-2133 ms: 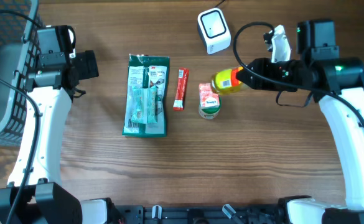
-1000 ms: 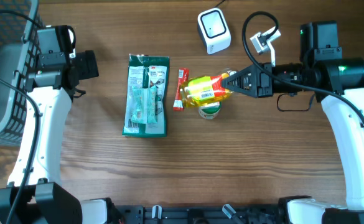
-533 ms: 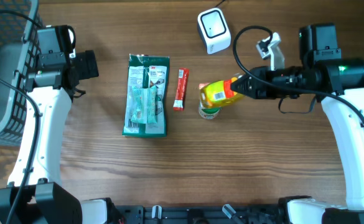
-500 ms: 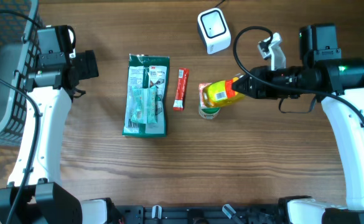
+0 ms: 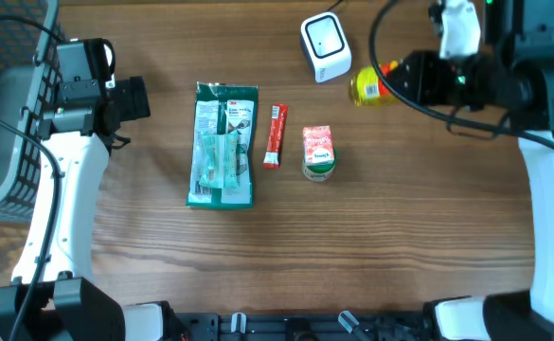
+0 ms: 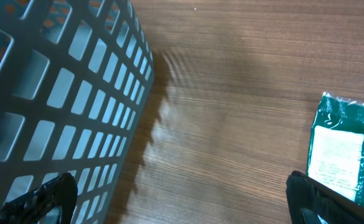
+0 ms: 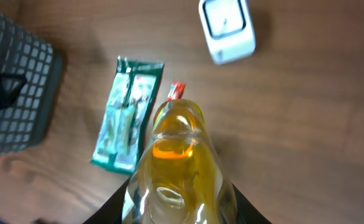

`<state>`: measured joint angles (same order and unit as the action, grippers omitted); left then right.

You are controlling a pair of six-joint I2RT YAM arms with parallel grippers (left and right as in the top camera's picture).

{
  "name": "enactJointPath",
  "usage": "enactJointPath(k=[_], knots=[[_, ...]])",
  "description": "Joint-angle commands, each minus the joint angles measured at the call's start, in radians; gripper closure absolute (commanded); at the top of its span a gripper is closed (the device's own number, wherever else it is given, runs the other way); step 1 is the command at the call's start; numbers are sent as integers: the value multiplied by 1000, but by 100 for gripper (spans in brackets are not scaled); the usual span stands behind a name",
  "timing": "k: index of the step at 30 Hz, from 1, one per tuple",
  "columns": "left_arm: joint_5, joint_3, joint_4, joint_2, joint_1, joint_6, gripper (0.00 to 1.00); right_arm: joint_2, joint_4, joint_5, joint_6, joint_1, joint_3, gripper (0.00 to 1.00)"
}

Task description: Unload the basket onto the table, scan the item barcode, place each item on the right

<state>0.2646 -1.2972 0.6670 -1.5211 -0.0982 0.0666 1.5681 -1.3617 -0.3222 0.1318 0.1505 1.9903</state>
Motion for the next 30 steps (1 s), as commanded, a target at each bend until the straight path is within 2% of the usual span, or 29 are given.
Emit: enactJointPath(k=[1, 8, 11, 17, 25, 30], knots=[[2, -2, -3, 1, 0, 8, 0, 93, 71, 156, -68, 68, 86, 91], [2, -2, -3, 1, 0, 8, 0, 244, 260, 479, -216, 214, 86, 91], [2, -2, -3, 1, 0, 8, 0, 330, 355, 672, -328, 273, 85, 92], [2, -2, -3, 1, 0, 8, 0, 504, 549, 933, -406, 305, 84, 94], [2, -2, -3, 1, 0, 8, 0, 657, 782, 984, -418, 311, 84, 95], [2, -2, -3, 1, 0, 8, 0, 702, 855, 1030, -401, 327, 83, 95]])
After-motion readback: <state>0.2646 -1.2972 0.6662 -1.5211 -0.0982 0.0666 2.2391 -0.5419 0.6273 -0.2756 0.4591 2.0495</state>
